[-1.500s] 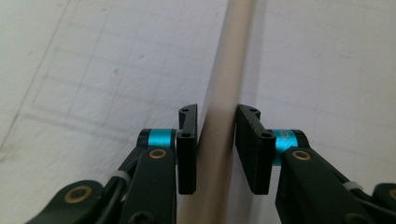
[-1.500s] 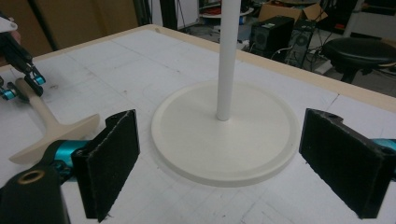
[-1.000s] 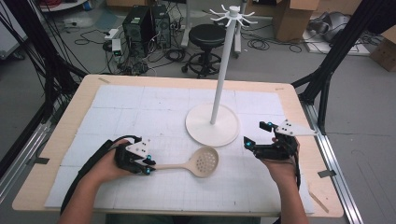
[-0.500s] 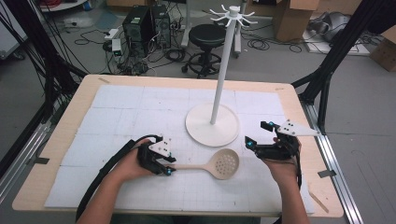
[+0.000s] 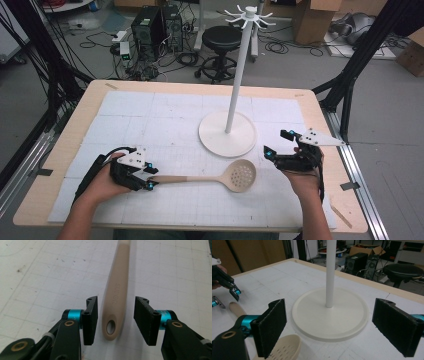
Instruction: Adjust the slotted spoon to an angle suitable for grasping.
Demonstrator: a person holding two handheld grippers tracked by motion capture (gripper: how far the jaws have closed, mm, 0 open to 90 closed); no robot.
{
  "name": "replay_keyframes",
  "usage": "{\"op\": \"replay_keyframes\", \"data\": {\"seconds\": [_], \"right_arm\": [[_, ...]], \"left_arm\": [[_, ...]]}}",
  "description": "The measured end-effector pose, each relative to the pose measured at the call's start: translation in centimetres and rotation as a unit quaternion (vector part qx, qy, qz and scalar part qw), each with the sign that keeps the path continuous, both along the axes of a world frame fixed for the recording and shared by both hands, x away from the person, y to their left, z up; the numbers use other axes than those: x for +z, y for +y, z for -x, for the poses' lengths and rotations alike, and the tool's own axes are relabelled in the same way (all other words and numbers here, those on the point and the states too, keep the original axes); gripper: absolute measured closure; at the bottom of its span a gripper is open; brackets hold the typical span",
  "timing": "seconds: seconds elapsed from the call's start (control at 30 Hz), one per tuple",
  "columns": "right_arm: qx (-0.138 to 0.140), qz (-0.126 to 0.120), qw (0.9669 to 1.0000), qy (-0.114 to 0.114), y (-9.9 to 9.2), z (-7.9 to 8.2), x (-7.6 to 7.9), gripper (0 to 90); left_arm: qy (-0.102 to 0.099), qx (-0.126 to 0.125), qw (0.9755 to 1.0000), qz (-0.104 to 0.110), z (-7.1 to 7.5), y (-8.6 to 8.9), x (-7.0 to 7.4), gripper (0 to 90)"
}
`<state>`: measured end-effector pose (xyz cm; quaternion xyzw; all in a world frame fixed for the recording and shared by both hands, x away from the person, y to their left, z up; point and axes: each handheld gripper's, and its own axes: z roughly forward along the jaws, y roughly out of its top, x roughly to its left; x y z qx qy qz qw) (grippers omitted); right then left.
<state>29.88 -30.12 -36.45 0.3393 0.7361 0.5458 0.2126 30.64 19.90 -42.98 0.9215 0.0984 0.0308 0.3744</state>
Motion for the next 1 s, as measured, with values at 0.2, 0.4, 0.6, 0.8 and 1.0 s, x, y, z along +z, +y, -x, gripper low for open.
{"op": "replay_keyframes", "data": {"seconds": [0.2,0.4,0.6,0.8,1.0], "right_arm": [[0.002,0.002,1.0000,0.002,0.3,0.0,0.0,10.7],[0.002,0.000,1.0000,0.004,0.3,-0.1,-0.1,10.7],[0.005,-0.001,1.0000,0.002,0.4,-0.1,-0.1,10.7],[0.006,0.000,1.0000,0.004,0.4,-0.2,-0.1,10.7],[0.006,-0.001,1.0000,0.005,0.3,-0.2,-0.1,10.7]], "left_arm": [[-0.003,-0.013,0.9997,-0.018,-0.5,-0.7,-0.6,64.6],[-0.010,-0.030,0.9993,-0.021,-0.5,-1.7,-0.5,66.2],[-0.014,-0.043,0.9988,-0.021,-1.0,-3.8,-0.5,66.6],[-0.017,-0.054,0.9982,-0.021,-2.0,-7.0,-0.3,66.6],[-0.012,-0.073,0.9972,-0.016,-3.0,-10.5,-0.5,66.8]]}}
